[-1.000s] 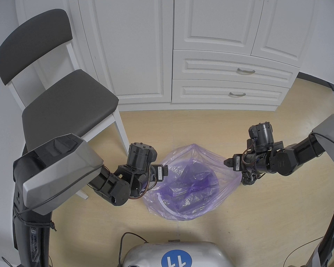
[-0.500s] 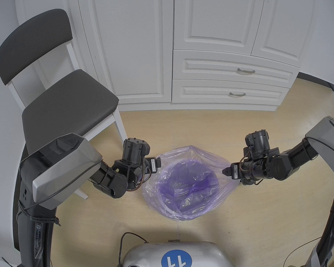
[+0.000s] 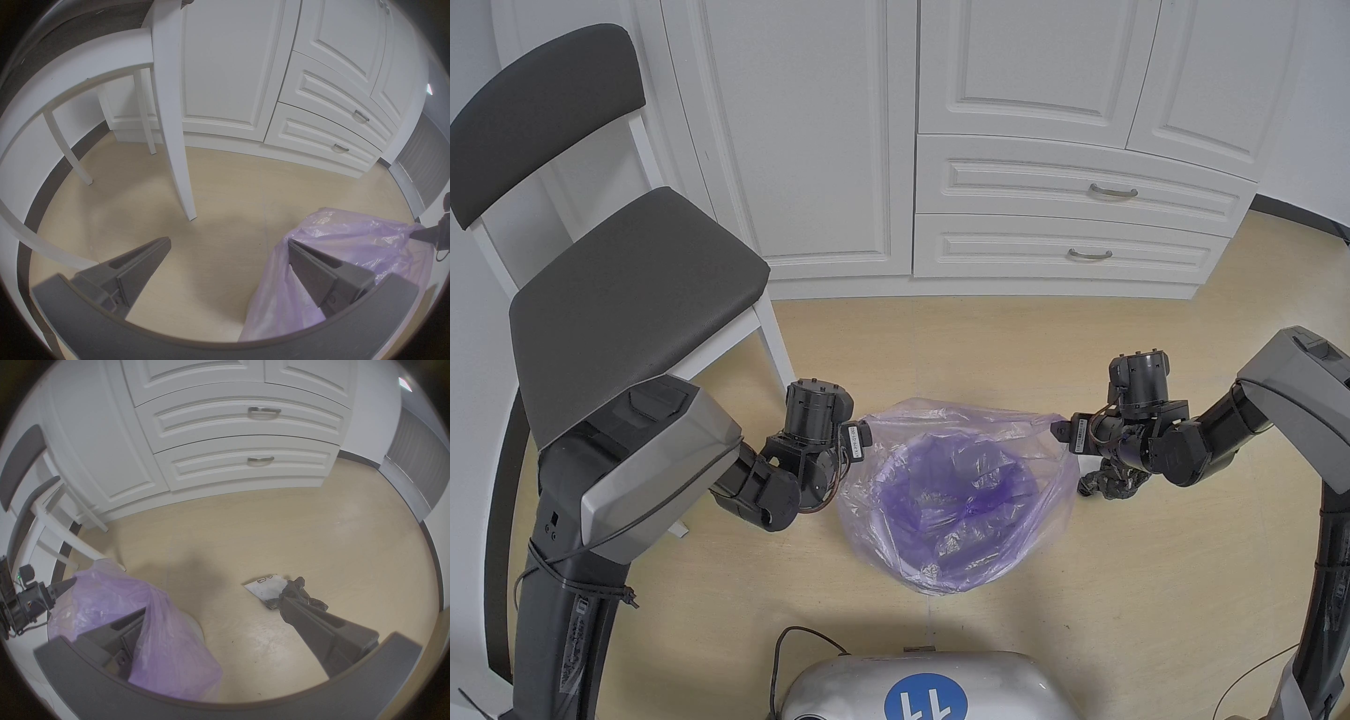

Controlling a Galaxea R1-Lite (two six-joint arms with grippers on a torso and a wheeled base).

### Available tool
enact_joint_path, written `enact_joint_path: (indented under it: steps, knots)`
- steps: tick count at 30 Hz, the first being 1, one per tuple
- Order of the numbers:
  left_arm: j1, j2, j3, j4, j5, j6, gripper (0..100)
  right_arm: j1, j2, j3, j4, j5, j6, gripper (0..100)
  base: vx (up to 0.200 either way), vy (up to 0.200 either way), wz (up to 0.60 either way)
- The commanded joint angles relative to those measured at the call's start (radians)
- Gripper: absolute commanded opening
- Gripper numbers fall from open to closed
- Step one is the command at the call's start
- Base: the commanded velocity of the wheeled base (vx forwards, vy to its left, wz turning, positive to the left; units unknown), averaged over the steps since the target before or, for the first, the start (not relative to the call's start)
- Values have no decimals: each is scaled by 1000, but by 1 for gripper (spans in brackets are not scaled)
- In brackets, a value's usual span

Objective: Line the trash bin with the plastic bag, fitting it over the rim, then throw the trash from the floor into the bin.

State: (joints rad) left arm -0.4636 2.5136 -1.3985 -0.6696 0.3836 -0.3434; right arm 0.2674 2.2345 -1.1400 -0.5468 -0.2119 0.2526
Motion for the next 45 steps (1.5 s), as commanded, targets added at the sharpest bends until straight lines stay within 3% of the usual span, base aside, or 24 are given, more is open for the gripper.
enact_joint_path:
  steps: [1, 6, 16, 24, 32, 45]
  knots:
    - [-1, 59, -27, -30, 8, 0, 100, -11, 70, -24, -8, 0, 11, 100, 0, 0, 0]
    - [-4, 71, -13, -71, 6, 6, 100, -17, 99, -33, 2, 3, 7, 100, 0, 0, 0]
    - [3, 68, 38, 1, 6, 81, 100, -33, 109, -52, 105, 0, -7, 100, 0, 0, 0]
    - [10, 14, 124, 10, -11, 144, 100, -33, 56, 48, 176, -1, -153, 100, 0, 0, 0]
    - [22, -130, 277, 58, -129, 225, 100, -45, -75, 249, 165, 8, -415, 100, 0, 0, 0]
    - [25, -170, 282, 36, -132, 218, 100, -5, -150, 318, 73, 3, -409, 100, 0, 0, 0]
